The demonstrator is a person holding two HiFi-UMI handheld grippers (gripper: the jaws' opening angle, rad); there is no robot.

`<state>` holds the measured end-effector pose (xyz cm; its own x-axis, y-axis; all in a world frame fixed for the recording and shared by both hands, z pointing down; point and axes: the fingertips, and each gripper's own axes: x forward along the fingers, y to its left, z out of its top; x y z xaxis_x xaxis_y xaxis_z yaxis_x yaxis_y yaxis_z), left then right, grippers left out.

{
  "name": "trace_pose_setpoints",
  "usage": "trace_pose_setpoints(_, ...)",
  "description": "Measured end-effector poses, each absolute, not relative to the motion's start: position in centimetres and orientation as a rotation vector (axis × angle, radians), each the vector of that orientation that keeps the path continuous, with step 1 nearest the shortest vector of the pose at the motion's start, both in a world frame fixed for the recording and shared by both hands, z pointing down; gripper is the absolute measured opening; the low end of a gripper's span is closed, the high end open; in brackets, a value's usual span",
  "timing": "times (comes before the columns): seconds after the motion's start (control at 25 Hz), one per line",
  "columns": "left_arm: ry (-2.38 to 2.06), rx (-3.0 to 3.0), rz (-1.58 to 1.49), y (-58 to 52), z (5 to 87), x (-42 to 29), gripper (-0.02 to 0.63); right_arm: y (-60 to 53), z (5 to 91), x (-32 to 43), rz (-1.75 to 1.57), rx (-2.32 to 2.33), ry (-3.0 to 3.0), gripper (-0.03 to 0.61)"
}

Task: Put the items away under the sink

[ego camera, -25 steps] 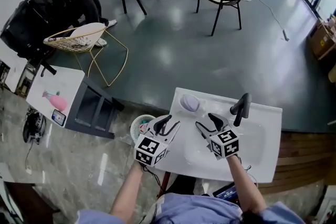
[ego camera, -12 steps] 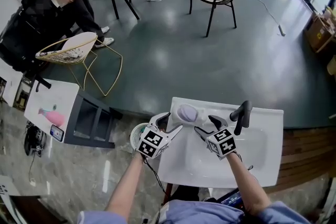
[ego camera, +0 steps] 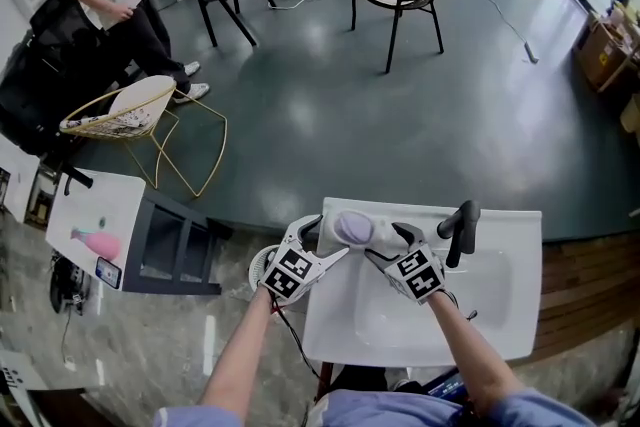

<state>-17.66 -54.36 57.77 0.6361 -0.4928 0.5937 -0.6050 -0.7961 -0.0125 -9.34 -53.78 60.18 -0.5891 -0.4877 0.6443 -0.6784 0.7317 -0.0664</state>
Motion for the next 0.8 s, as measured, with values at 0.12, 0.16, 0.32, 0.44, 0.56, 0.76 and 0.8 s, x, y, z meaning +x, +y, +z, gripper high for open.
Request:
trace_pose_setpoints(0.12, -0.852, 2.692, 0.895, -54.6, 58.0, -17.0, 0.368, -53.8, 60.7, -9.5, 0.430, 0.855, -2.314, 0.343)
trace_pose_setpoints(0.16, -0.843, 2.692, 0.893, -54.6, 58.1, -17.0, 0.371, -53.8, 60.9, -9.5, 0.430, 0.851, -2.307, 0.345)
trace_pose_setpoints(0.32, -0.846, 2.674, 0.873, -54.7, 58.2, -17.0, 0.370, -54.0, 61.0, -9.6, 0.411, 0.855, -2.312, 0.344)
trace_pose_setpoints(0.44, -0.862, 2.671, 0.882, -54.6, 58.1, -17.0, 0.370, -54.1, 60.9, -9.5, 0.388, 0.867, -2.327, 0.344)
trace_pose_setpoints(0.56, -0.885, 2.679, 0.909, -54.3, 57.9, -17.0, 0.370, -53.8, 60.8, -9.1, 0.395, 0.877, -2.332, 0.344)
trace_pose_setpoints(0.76, -0.909, 2.673, 0.925, -53.5, 57.7, -16.6, 0.368, -52.8, 60.3, -8.8, 0.428, 0.895, -2.342, 0.344)
trace_pose_setpoints(0.8, -0.913, 2.670, 0.921, -53.3, 57.6, -16.5, 0.368, -52.5, 60.1, -8.8, 0.440, 0.892, -2.344, 0.342)
